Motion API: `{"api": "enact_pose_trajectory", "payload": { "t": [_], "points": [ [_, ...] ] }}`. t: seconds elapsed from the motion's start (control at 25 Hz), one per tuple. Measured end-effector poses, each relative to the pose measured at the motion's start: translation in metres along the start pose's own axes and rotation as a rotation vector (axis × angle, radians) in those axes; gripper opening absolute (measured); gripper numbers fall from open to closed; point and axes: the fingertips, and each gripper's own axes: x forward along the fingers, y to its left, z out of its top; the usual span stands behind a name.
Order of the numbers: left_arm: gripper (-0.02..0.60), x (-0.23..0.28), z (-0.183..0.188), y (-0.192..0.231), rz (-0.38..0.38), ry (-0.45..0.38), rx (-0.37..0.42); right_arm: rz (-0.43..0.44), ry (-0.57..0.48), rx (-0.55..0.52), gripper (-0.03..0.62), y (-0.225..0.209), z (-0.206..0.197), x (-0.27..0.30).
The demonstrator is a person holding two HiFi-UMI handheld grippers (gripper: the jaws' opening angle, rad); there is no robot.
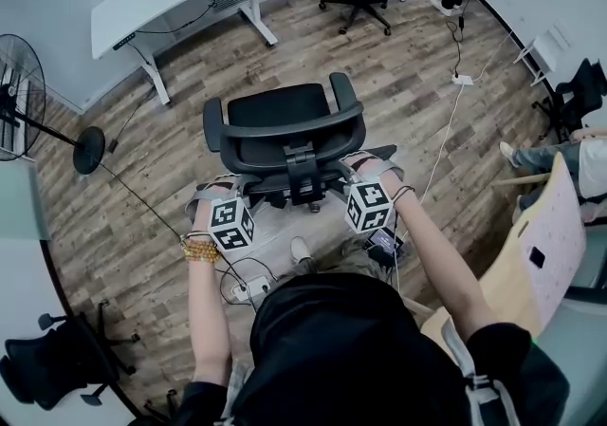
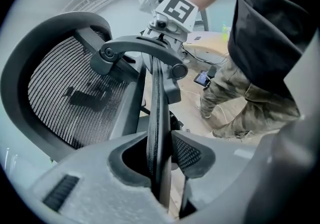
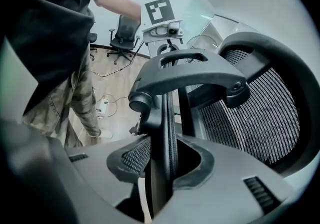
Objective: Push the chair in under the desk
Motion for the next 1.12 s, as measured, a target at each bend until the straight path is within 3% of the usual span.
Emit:
{"api": "enact_pose_trajectory", "payload": {
  "t": [0.4,1.12],
  "points": [
    [0.132,-0.008,-0.015,-0.002,0.033,0.020,-0.046,-0.029,-0.031,-0.082,0.126,-0.007,0.012,0.011],
    [0.135,-0.036,-0.045,-0.035,0.114,0.064,-0.132,0.035,-0.098,-0.177,0.127,0.004,0.053,0.027]
  ]
}}
